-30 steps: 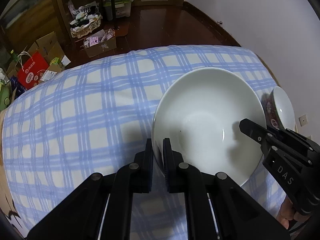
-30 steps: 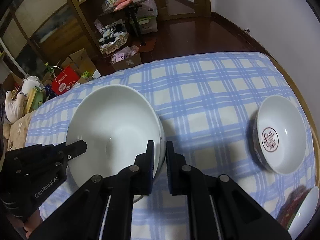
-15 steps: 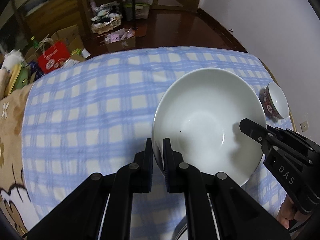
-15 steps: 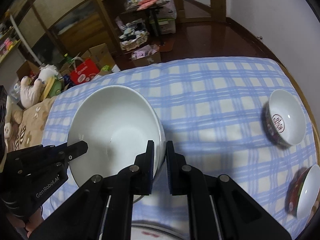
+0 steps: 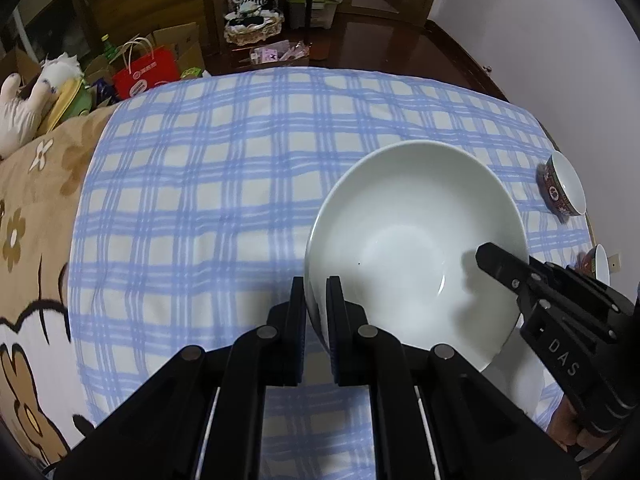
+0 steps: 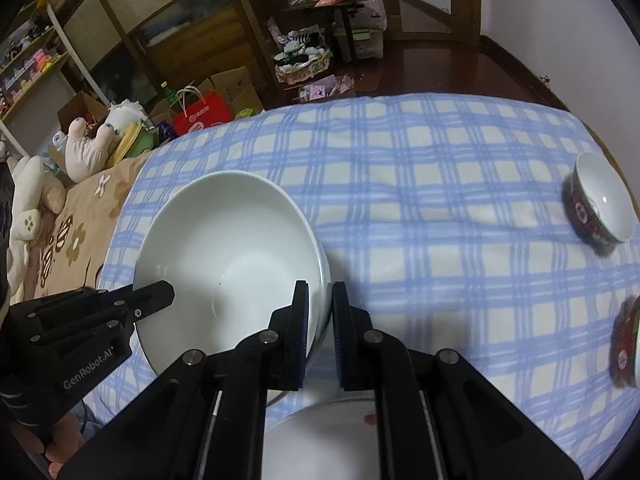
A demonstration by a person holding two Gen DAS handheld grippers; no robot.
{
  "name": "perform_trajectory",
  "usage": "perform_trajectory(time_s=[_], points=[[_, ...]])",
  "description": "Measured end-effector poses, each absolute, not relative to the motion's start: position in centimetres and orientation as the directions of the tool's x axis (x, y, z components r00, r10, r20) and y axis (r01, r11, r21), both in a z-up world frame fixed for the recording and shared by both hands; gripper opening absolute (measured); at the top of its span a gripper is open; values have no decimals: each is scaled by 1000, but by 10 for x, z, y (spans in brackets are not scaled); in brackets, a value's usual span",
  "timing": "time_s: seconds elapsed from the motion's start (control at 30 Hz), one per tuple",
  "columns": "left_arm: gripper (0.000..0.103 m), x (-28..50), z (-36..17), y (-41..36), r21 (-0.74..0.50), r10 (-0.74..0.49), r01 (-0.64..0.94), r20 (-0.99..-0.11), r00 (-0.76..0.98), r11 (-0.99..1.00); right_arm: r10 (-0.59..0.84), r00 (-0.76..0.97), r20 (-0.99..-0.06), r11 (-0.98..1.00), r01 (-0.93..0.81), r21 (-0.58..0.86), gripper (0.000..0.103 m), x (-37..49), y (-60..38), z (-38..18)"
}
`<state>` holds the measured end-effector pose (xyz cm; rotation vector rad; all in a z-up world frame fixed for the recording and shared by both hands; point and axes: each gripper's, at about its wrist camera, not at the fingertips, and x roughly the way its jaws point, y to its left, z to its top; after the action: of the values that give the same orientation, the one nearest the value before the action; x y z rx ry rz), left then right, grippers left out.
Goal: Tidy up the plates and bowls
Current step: 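Carry the white bowl held between both grippers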
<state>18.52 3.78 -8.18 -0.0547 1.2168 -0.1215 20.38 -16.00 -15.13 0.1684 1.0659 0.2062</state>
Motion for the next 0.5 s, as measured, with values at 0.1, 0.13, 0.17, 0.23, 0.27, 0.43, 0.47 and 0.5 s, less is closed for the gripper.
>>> perform_trajectory(time_s=[0.1, 0.13, 0.17, 0.23, 0.27, 0.43, 0.47, 0.5], points=[[10, 183, -89, 43, -103, -116, 56, -936, 333, 993, 250, 453, -856, 968, -93, 234, 12, 201, -154, -158], [10, 182, -92, 46, -103, -114, 51, -937, 329, 993, 251, 447, -858, 968, -95, 234, 12, 201, -151, -161], [10, 183, -95, 47, -105, -115, 48, -939, 325, 993, 252, 444, -860, 968, -96, 234, 12, 201, -150, -164], [10, 184, -103, 51, -118, -124, 39, -942, 310, 992, 248, 435, -866, 969, -96, 229, 12, 201, -146, -170], [10, 186, -105, 52, -120, -126, 38, -944, 305, 992, 245, 430, -869, 969, -92, 228, 12, 202, -145, -174], [10, 189, -116, 51, -104, -116, 58, -954, 276, 993, 245, 409, -879, 969, -90, 228, 12, 206, -144, -183], [10, 189, -117, 51, -103, -117, 64, -954, 274, 993, 251, 408, -878, 968, -87, 237, 12, 207, -145, -185], [10, 189, -118, 51, -106, -120, 67, -955, 272, 992, 254, 408, -877, 967, -82, 242, 12, 207, -145, -186]])
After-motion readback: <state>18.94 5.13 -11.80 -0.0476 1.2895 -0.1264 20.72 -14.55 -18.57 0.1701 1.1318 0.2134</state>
